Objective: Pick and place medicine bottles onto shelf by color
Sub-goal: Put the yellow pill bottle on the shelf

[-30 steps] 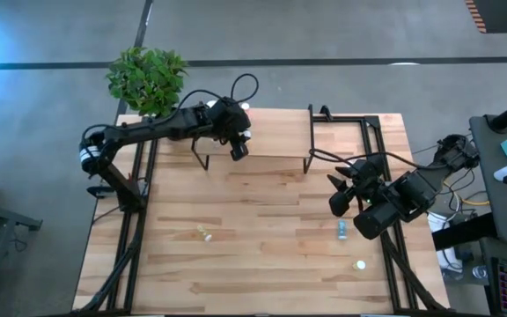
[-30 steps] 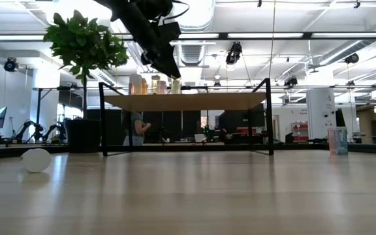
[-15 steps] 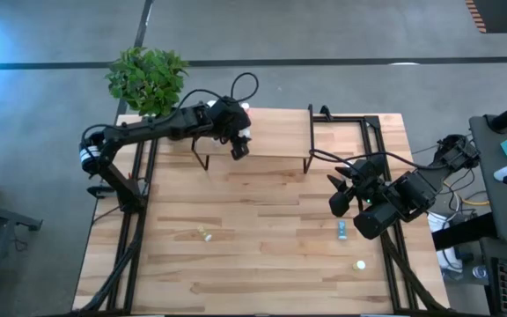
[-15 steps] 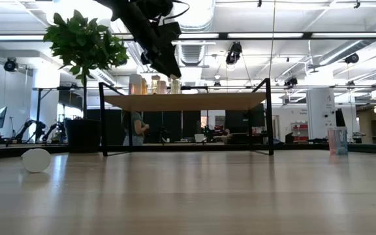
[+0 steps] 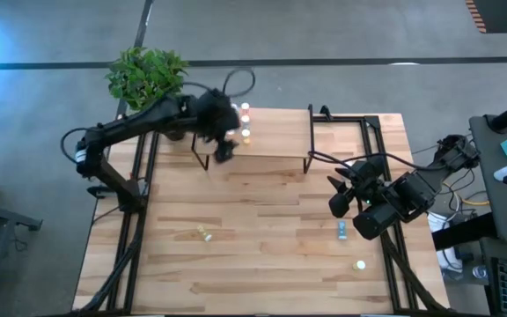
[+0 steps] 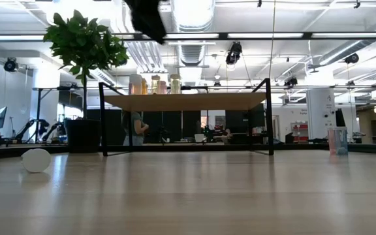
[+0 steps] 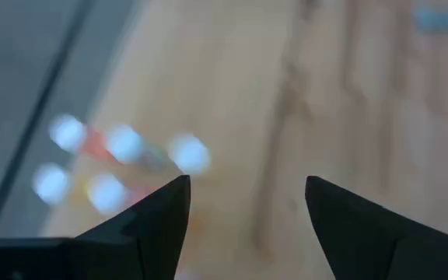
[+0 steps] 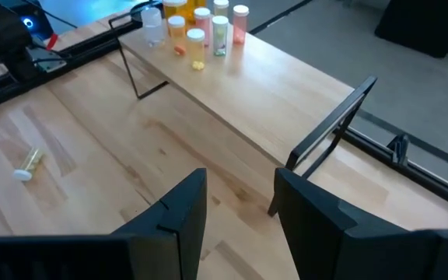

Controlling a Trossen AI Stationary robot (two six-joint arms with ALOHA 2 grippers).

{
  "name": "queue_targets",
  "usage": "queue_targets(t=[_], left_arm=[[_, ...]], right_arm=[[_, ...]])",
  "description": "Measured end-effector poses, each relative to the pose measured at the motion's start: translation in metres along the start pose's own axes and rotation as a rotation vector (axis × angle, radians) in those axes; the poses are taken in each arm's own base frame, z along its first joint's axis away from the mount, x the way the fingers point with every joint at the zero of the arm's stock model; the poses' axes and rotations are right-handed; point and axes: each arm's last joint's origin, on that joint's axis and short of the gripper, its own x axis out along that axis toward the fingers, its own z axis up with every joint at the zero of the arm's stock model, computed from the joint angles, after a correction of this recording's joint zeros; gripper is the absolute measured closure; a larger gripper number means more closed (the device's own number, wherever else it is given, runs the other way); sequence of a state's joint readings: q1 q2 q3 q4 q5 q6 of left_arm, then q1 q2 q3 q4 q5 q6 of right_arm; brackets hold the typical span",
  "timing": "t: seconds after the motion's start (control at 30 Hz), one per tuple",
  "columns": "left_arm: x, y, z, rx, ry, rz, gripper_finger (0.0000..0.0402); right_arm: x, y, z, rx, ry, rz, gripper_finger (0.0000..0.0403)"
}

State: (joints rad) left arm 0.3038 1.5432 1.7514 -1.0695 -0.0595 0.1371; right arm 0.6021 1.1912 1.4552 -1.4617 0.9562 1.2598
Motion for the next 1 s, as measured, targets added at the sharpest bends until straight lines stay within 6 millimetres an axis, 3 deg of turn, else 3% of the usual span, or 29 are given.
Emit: queue_targets(t=[0.17,0.27,0.4,0.5,0.73,1.0], left_arm=[[-0.026,-0.053,-0.019,0.058,0.164,-0.132,0.0164],[-0.028,-0.097,-0.032,0.128,0.225,-0.216,0.0164],[-0.013,-0.156,-0.059,0.407,0.290,-0.323,0.0164],[0.011,-0.183,-0.087,0.563,0.375,-0.351,0.0164],[0.065,-0.205,-0.143,0.605,0.397,-0.385,0.0164],[0.089,-0.203,-0.183,0.612,0.454,-0.408,0.0164]], right_arm=[[0.004,0.001,-0.007,-0.012,0.019,-0.011,0.0259],[0.009,0.003,-0.014,-0.002,0.024,-0.019,0.0259],[0.019,0.008,-0.027,0.013,0.035,-0.016,0.0259],[0.025,0.013,-0.036,0.016,0.061,0.011,0.0259],[0.029,0.020,-0.042,0.023,0.124,0.066,0.0259],[0.021,0.023,-0.049,0.037,0.172,0.115,0.0259]])
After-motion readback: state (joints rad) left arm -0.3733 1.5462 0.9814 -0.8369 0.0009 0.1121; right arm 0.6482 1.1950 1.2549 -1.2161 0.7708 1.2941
